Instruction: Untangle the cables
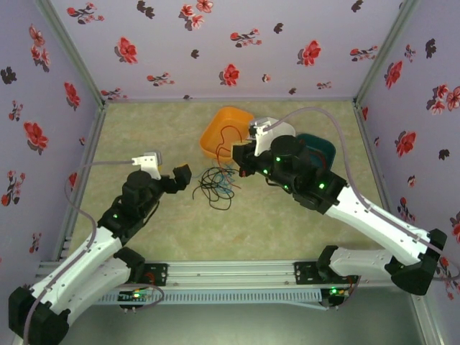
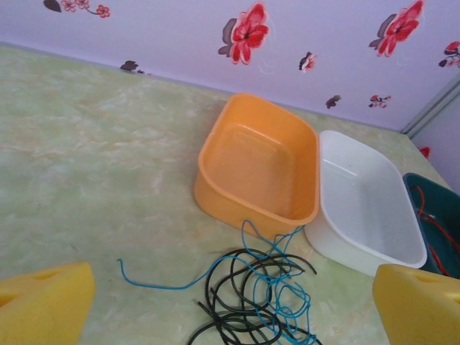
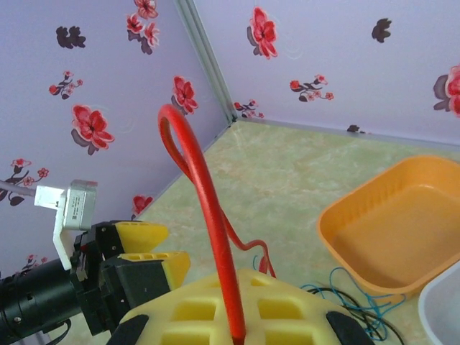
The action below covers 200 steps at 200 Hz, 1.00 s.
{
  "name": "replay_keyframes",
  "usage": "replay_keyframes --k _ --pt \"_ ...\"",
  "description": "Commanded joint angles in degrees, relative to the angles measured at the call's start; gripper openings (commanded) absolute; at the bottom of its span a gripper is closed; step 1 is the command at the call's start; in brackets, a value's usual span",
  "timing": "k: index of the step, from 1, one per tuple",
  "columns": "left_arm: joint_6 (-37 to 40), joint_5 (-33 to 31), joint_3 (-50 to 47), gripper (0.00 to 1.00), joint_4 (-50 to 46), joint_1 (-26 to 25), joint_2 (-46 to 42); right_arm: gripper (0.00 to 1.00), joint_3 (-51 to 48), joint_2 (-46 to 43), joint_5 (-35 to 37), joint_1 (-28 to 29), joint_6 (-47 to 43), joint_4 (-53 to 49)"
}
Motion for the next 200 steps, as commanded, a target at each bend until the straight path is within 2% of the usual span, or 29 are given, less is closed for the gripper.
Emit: replay_keyframes --k 1,102,200 --pt "-0.8 -3.0 -0.7 1.0 -1.7 0.6 -1.2 0.0 3.7 -2.8 3.4 -0.2 -3.2 -2.2" --pt "-1.6 -6.9 -0.6 1.0 -3.5 0.8 -1.2 0.0 17.4 -2.1 17.3 -1.8 -7.1 -15.7" --pt "-2.3 -6.3 3.4 1.0 -6.8 1.0 7.0 0.0 24.7 0.2 20.0 -9.1 -4.8 -22.4"
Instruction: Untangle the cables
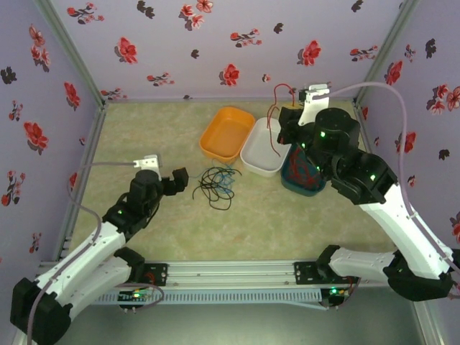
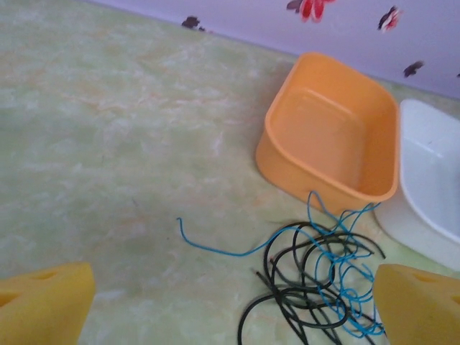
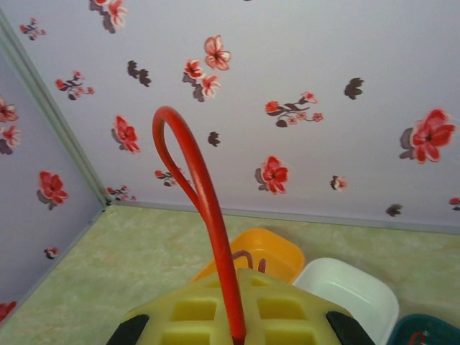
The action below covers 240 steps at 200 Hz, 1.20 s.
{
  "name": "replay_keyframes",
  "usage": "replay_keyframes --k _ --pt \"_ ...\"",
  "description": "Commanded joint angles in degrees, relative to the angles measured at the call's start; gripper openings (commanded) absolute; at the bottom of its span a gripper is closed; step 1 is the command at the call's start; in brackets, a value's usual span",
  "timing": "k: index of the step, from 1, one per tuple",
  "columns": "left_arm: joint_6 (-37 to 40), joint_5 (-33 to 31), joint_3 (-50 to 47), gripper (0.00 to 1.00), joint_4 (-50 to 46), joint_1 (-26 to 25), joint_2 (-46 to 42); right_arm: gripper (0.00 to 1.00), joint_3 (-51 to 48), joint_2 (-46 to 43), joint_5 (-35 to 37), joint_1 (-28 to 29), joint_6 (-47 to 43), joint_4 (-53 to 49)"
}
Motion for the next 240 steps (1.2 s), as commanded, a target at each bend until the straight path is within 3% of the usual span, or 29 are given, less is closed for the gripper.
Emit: replay_keyframes --k 1,85,182,240 --pt "-0.5 -0.8 3.6 1.0 -1.9 0.5 2.2 0.0 2.0 0.3 1.7 -1.2 0.8 -2.3" --pt "-1.8 3.2 9.7 1.0 -6.9 0.6 12.7 0.0 2.4 0.2 0.7 -7.3 4.1 -7.1" --pt "-1.9 3.8 9.7 1.0 -6.6 0.6 13.6 0.0 1.9 2.9 -9.9 -19.9 8.5 -11.1" --pt "-1.8 5.0 9.6 1.0 -7.3 0.6 12.4 0.0 1.0 2.8 -12.7 -26.8 9.4 -13.8"
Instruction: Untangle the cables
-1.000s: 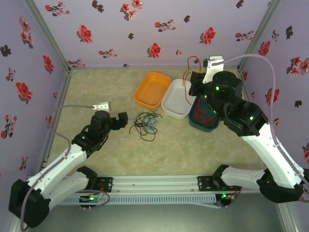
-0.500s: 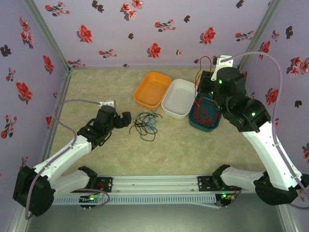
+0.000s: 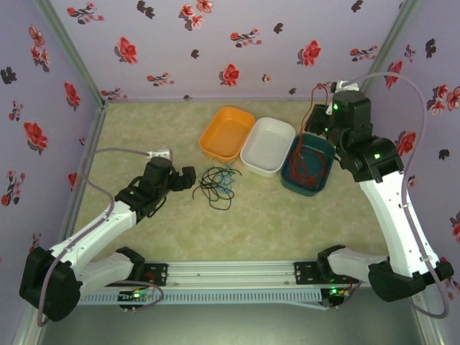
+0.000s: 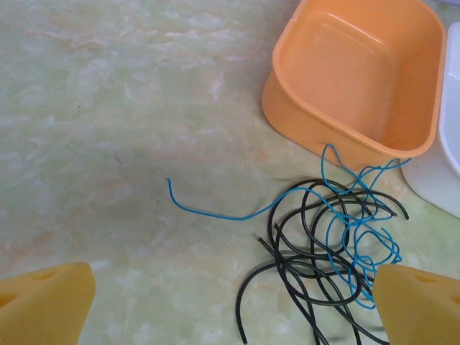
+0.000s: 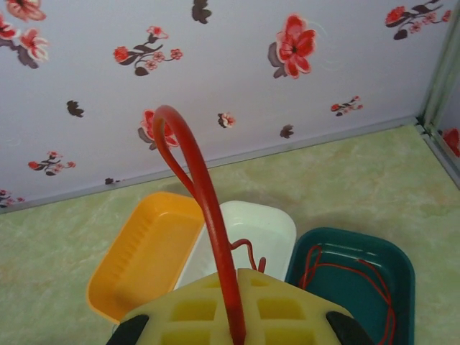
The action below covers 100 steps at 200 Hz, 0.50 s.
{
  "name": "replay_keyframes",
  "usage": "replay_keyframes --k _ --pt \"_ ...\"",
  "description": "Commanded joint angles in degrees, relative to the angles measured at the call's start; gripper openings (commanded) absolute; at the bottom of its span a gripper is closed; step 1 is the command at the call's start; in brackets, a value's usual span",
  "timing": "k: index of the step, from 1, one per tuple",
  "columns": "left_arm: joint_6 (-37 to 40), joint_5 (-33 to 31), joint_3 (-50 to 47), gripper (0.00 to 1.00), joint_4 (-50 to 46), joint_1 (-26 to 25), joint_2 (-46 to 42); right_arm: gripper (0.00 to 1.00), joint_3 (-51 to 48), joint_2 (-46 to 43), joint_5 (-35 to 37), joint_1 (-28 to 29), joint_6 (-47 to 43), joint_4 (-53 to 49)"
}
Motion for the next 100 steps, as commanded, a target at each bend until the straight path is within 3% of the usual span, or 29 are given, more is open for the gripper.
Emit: replay_keyframes --k 1,100 --pt "-0.5 1.2 1.5 1.0 -1.1 0.4 -0.7 0.0 0.1 -0.5 -2.4 -2.4 1.4 -1.7" --pt "0.7 1.9 0.7 1.0 0.0 0.5 -1.9 0.0 -11.2 -2.0 -1.7 -8.4 0.3 1.3"
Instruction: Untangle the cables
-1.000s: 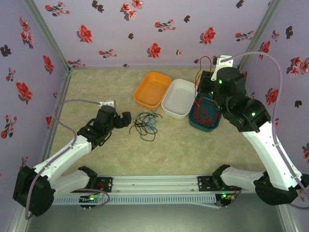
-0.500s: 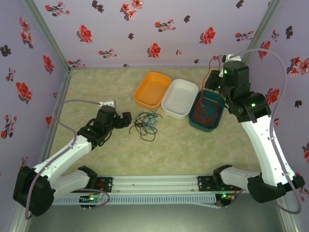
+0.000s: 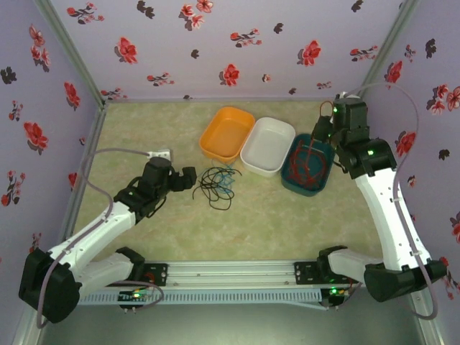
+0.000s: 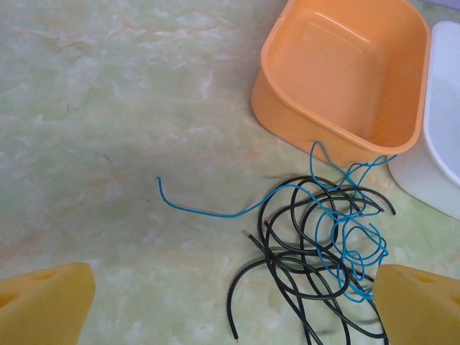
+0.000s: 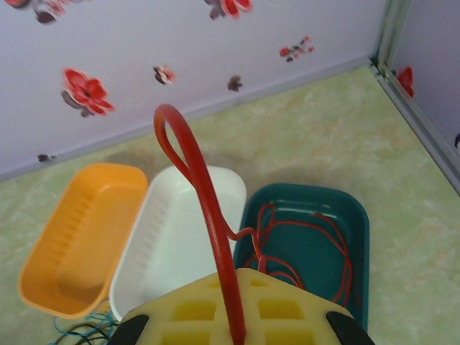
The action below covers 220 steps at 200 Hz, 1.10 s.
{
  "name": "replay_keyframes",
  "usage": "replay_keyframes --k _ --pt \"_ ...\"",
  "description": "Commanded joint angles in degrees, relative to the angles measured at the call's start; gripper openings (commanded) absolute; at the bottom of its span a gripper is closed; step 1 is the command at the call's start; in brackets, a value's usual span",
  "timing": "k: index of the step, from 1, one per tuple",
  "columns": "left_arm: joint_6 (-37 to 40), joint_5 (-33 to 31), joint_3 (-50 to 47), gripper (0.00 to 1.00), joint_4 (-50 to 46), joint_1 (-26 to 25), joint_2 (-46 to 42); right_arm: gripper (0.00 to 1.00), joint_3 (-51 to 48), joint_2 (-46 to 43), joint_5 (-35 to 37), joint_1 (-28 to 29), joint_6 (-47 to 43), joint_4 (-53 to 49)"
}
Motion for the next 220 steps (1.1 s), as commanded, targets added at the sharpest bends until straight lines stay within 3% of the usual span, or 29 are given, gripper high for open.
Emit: replay_keyframes --k 1,220 --pt "0.6 0.6 0.7 1.0 0.0 0.5 -1.0 0.0 -2.0 -1.6 0.4 -1.3 -0.6 1.9" --pt "-0.2 0.6 3.0 1.0 0.2 2.3 5.0 0.0 -9.2 5.2 5.3 -4.8 0.7 0.9"
